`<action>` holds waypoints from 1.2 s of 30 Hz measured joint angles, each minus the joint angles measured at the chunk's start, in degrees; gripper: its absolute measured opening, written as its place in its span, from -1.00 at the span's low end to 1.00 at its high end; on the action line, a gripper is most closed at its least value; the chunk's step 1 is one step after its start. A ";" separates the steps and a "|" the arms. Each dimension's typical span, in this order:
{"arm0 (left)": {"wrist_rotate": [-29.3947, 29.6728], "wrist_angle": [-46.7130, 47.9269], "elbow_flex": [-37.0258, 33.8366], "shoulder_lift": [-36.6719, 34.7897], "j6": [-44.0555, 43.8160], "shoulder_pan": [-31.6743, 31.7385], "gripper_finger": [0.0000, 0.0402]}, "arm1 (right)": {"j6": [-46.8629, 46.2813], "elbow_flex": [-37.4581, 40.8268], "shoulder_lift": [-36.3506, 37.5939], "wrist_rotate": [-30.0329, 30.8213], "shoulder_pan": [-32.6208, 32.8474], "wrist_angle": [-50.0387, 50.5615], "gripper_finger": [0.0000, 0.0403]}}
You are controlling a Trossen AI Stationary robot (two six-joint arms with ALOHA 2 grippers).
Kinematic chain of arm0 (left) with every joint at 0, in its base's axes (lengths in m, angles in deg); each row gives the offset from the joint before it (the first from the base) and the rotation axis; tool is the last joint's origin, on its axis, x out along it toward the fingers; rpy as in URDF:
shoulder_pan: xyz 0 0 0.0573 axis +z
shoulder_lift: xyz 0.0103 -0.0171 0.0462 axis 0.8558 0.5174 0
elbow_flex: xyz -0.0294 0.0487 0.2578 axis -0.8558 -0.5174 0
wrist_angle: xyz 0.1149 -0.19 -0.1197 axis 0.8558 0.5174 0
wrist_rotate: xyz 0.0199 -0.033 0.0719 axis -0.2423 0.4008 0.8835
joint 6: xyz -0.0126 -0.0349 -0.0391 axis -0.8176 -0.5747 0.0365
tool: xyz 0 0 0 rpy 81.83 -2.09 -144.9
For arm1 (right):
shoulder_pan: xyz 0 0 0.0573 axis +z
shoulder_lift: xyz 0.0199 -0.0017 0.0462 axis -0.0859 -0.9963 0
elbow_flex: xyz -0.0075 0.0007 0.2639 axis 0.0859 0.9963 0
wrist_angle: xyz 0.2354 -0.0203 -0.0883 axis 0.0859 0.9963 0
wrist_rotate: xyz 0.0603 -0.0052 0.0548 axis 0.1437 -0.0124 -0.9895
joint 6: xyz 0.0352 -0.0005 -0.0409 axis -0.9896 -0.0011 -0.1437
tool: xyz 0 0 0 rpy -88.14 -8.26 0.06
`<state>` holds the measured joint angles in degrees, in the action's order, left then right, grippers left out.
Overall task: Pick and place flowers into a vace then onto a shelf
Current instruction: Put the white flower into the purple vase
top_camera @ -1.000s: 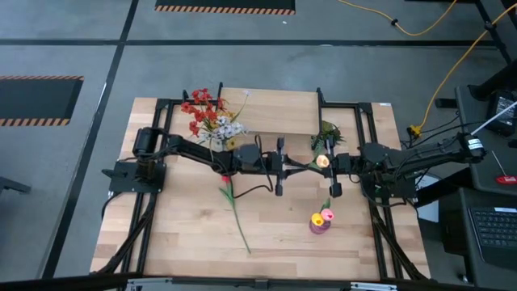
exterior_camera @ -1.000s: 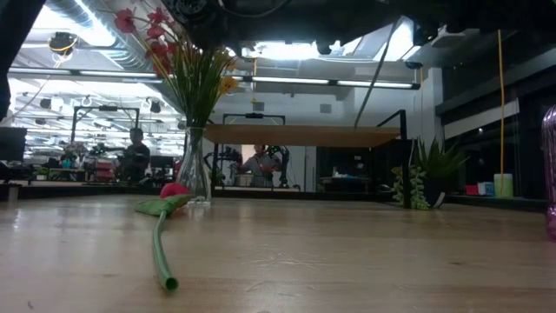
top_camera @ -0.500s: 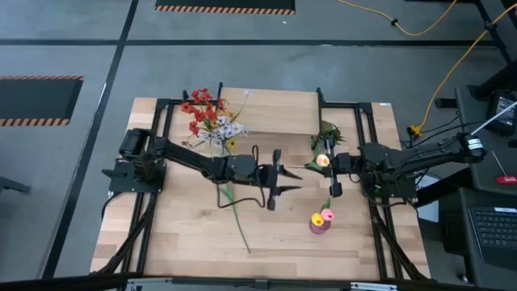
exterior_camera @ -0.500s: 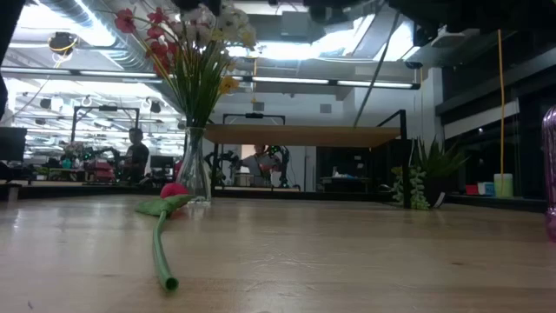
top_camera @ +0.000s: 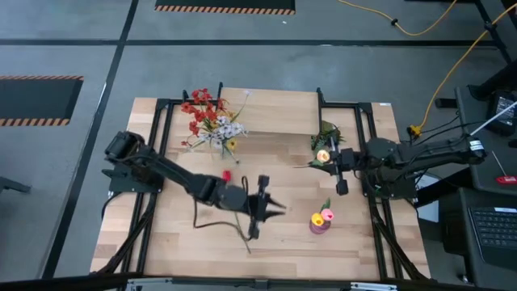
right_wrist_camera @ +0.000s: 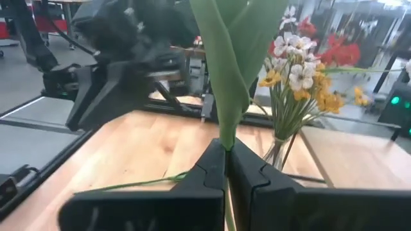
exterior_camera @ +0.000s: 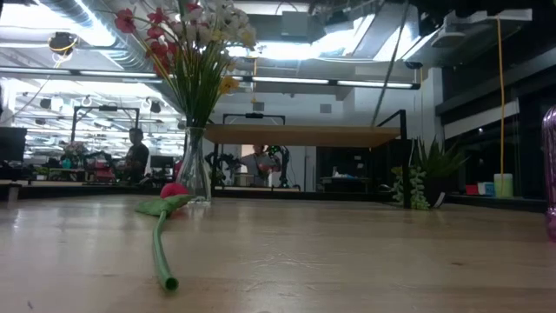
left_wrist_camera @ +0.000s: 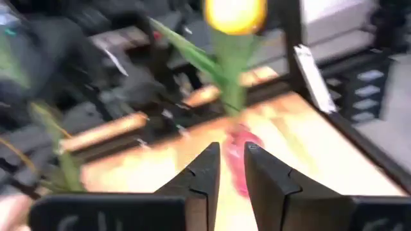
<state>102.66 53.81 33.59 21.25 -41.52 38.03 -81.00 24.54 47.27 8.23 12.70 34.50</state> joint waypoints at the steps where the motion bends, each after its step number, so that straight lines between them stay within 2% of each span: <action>1: 0.02 1.17 0.00 0.00 -1.15 -0.78 -0.71 | -0.43 -1.00 0.38 0.00 0.00 1.83 -1.00; 6: 0.42 3.15 -0.51 0.00 -7.71 -3.95 -0.89 | -4.17 -6.69 3.34 0.07 0.79 12.70 -1.00; 10: 5.11 3.01 -0.52 0.00 -11.66 -6.56 -0.98 | -6.14 -9.46 6.15 0.47 4.27 16.17 -1.00; 16: 14.52 2.95 -0.55 0.00 -13.30 -9.88 -0.99 | -9.46 -10.33 8.88 9.79 12.66 21.70 -1.00; 25: 22.05 2.77 -0.55 0.02 -17.82 -12.61 -0.98 | -13.77 -10.33 8.99 21.73 27.22 22.59 -1.00; 31: 24.72 2.75 -0.55 0.02 -19.41 -12.97 -0.99 | -13.91 -10.33 8.69 32.03 36.88 22.85 -1.00; 36: 25.35 2.75 -0.57 0.02 -19.41 -12.94 -0.97 | -15.19 -10.33 6.34 37.14 42.72 22.89 -1.00</action>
<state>128.01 56.56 33.02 21.27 -60.93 25.09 -96.19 14.21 53.61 45.37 55.42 57.39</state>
